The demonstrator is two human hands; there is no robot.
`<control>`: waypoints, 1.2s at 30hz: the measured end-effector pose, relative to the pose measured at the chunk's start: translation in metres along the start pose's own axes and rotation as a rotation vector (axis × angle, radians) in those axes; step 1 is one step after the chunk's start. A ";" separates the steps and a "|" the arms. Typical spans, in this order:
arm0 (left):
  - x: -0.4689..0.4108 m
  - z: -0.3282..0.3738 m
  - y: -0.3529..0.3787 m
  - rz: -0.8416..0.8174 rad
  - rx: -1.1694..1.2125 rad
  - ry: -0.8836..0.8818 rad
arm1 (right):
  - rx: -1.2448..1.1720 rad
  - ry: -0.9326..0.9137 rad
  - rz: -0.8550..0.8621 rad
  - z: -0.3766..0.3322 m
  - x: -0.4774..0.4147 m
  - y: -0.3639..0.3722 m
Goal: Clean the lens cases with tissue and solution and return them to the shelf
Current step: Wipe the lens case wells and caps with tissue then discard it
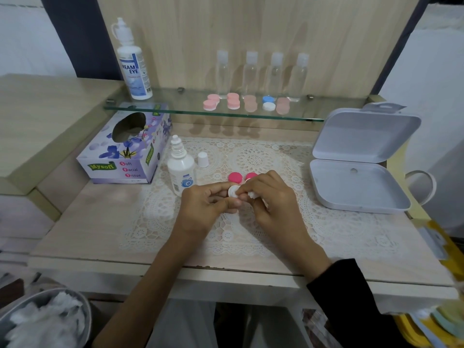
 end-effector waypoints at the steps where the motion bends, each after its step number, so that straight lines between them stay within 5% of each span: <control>1: 0.000 0.000 0.000 -0.001 -0.003 0.000 | -0.002 0.006 -0.003 0.000 0.000 0.000; 36: -0.003 -0.011 0.001 -0.055 -0.143 0.034 | 0.081 0.258 0.138 0.019 -0.002 -0.023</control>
Point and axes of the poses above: each hand's wrist, its own x-axis away from the middle knuckle, its own y-axis out of the palm, z = x × y, the point moved 7 cm from there along -x, towards the middle knuckle, and after that the axes turned 13 degrees about z, right-handed, at the moved point
